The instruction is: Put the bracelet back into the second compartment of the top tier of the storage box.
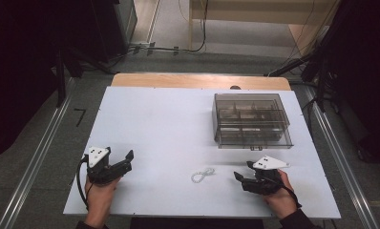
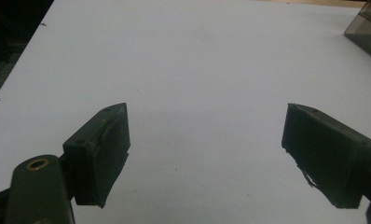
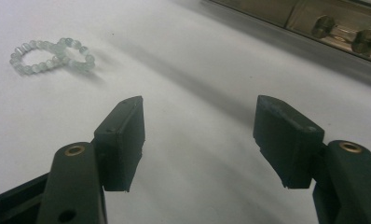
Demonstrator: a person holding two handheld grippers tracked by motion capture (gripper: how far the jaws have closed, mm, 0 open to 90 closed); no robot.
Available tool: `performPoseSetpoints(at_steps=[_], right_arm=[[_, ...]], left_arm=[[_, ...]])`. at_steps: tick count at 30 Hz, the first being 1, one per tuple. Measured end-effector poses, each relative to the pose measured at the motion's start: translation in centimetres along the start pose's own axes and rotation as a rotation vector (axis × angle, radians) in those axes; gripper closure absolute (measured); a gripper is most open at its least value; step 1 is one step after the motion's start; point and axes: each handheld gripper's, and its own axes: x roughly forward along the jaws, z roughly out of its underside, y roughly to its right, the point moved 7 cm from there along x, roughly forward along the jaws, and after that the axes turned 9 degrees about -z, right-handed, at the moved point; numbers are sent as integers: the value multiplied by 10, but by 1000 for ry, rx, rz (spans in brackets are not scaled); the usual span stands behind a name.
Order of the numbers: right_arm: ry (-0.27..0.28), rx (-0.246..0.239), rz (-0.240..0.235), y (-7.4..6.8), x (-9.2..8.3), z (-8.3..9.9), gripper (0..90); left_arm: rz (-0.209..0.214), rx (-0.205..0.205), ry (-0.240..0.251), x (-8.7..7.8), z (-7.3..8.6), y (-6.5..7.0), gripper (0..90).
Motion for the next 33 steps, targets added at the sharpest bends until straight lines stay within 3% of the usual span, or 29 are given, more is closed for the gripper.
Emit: performPoseSetpoints(at_steps=[33], right_arm=[[-29, -57, -45, -22, 23, -9, 332]], left_arm=[[4, -6, -5, 1, 0, 0, 155]])
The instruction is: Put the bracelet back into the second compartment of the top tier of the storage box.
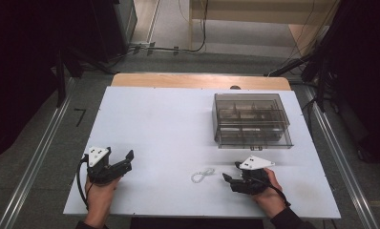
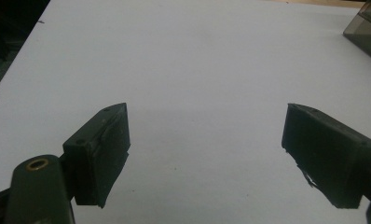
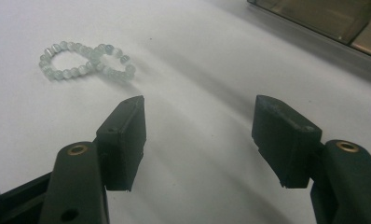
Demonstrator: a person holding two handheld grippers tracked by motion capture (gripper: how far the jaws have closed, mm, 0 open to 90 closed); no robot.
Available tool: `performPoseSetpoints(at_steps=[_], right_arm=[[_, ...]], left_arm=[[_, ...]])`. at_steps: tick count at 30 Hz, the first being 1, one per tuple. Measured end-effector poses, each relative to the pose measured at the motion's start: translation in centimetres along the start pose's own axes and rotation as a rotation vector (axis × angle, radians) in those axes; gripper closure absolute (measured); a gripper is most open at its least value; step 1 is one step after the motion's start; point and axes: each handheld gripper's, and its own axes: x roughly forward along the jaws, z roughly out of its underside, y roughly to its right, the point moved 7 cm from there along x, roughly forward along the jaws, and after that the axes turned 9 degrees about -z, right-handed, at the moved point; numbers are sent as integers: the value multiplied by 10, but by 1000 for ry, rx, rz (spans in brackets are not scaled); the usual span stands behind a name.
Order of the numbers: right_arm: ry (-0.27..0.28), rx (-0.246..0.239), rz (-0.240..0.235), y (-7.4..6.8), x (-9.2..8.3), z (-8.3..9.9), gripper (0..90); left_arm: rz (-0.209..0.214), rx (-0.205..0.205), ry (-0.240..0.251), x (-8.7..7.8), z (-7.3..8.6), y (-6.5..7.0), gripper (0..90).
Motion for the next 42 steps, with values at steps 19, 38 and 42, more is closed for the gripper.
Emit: performPoseSetpoints(at_steps=[19, 38, 42], right_arm=[[-6, -40, -31, -10, 13, -7, 375], [-2, -82, -100, -23, 27, -15, 547], [-12, -80, -122, -24, 28, -15, 602]], left_arm=[[4, -2, -2, 0, 0, 0, 156], [7, -1, -2, 0, 0, 0, 155], [8, -2, -3, 0, 0, 0, 156]])
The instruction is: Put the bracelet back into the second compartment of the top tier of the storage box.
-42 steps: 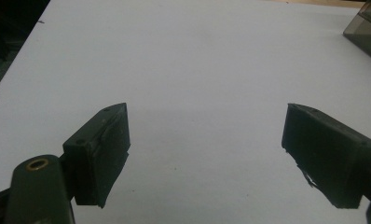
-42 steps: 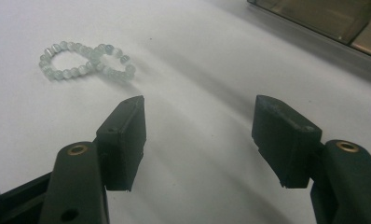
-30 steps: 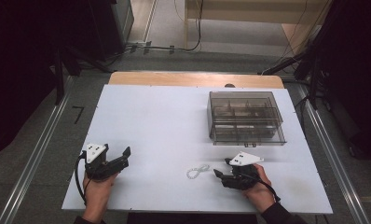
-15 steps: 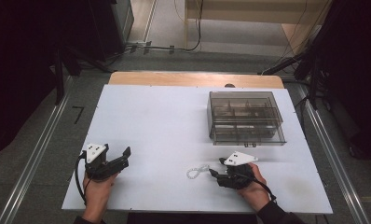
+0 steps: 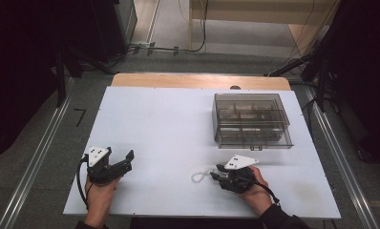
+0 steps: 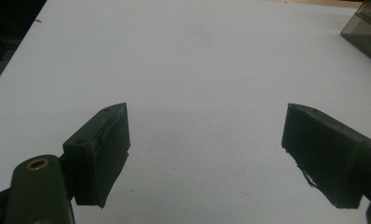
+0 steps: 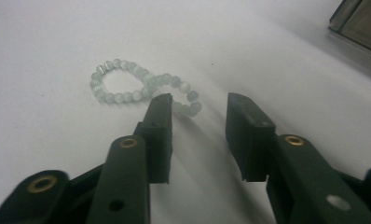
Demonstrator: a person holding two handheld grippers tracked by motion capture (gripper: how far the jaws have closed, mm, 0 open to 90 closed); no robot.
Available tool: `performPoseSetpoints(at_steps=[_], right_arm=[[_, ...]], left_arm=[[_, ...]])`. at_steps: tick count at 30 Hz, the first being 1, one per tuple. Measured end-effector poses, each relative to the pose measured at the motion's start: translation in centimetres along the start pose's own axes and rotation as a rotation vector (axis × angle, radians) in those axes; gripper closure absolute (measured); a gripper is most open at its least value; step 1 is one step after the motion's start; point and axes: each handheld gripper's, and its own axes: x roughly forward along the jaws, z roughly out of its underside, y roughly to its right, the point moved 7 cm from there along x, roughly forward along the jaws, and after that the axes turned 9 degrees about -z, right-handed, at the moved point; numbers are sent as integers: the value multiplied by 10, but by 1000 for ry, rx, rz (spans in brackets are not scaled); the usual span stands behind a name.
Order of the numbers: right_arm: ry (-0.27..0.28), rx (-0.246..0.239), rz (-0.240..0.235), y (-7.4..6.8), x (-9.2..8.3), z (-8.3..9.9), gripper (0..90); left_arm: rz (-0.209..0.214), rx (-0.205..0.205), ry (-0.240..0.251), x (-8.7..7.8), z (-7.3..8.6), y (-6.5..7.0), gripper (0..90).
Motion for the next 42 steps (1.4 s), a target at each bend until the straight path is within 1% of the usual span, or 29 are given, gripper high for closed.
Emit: performPoseSetpoints(at_steps=[3, 4, 5, 6, 7, 10, 12, 14, 22, 25, 27, 30, 34, 36, 42], right_arm=[[-3, 8, 8, 1, 1, -1, 665], [-3, 13, 6, 0, 1, -1, 702], [-3, 13, 6, 0, 1, -1, 702], [-5, 8, 1, 0, 2, -1, 748], [-5, 8, 1, 0, 2, -1, 748], [-11, 1, 3, -2, 2, -1, 803], [-18, -11, 3, -2, 2, -1, 815], [-25, -23, -7, -3, 2, -1, 821], [-11, -20, -5, -4, -2, -4, 831], [5, -17, -9, -5, -5, -7, 832], [11, -9, -31, -6, -7, -8, 832], [26, -4, -44, -7, -11, -11, 833], [47, 0, -45, -7, -17, -14, 834], [67, 8, -41, -6, -21, -16, 834], [90, 3, -34, -5, -28, -19, 835]], left_arm=[[1, -1, 0, 0, 0, 0, 155], [1, -2, 1, 0, 0, 0, 155], [2, -2, 1, 0, 0, 0, 155], [2, -3, 0, 0, 0, 0, 155], [3, -2, -1, 0, 0, 0, 155], [3, -2, -1, 0, 0, 0, 155], [2, -3, -1, 0, 0, 0, 156], [3, -3, -2, 0, 0, 0, 156], [3, -4, -3, 0, 0, 0, 155], [3, -4, -3, 0, 0, 0, 155], [3, -4, -4, 0, 0, 0, 156], [3, -5, -4, 0, 0, 0, 155], [5, -6, -5, 0, 0, 0, 156], [4, -6, -4, 0, 0, 0, 155], [4, -7, -5, 0, 0, -1, 156]])
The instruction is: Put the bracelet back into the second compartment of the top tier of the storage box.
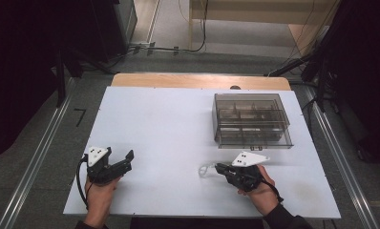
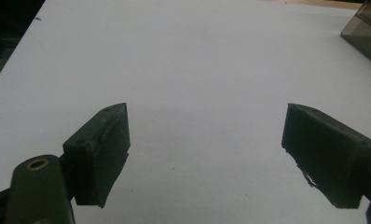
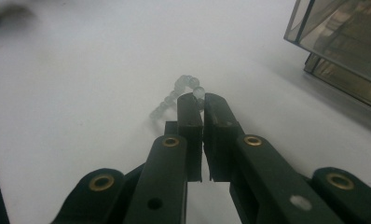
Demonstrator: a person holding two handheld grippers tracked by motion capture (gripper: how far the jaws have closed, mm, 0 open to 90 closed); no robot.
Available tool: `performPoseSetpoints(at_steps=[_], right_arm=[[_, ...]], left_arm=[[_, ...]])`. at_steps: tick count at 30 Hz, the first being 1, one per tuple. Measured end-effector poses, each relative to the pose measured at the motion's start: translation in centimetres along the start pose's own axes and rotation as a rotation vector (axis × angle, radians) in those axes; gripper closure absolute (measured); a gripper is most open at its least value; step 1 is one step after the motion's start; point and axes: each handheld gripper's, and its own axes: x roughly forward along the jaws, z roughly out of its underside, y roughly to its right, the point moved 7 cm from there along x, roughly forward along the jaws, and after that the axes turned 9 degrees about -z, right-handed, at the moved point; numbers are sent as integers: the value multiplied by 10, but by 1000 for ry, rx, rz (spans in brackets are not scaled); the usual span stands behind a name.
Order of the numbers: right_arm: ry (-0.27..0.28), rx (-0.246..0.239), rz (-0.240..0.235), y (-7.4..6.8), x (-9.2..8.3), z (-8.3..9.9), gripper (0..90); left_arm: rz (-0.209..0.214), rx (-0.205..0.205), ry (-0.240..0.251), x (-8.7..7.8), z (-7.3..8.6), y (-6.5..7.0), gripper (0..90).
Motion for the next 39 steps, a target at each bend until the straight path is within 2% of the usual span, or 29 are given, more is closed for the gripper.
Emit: performPoseSetpoints(at_steps=[14, 39], right_arm=[[63, 22, 7, 4, -14, -7, 836], [196, 16, 44, 8, -42, -27, 835]], left_arm=[[0, -3, 0, 0, 0, 0, 156], [-2, -6, -2, 1, 0, 0, 156]])
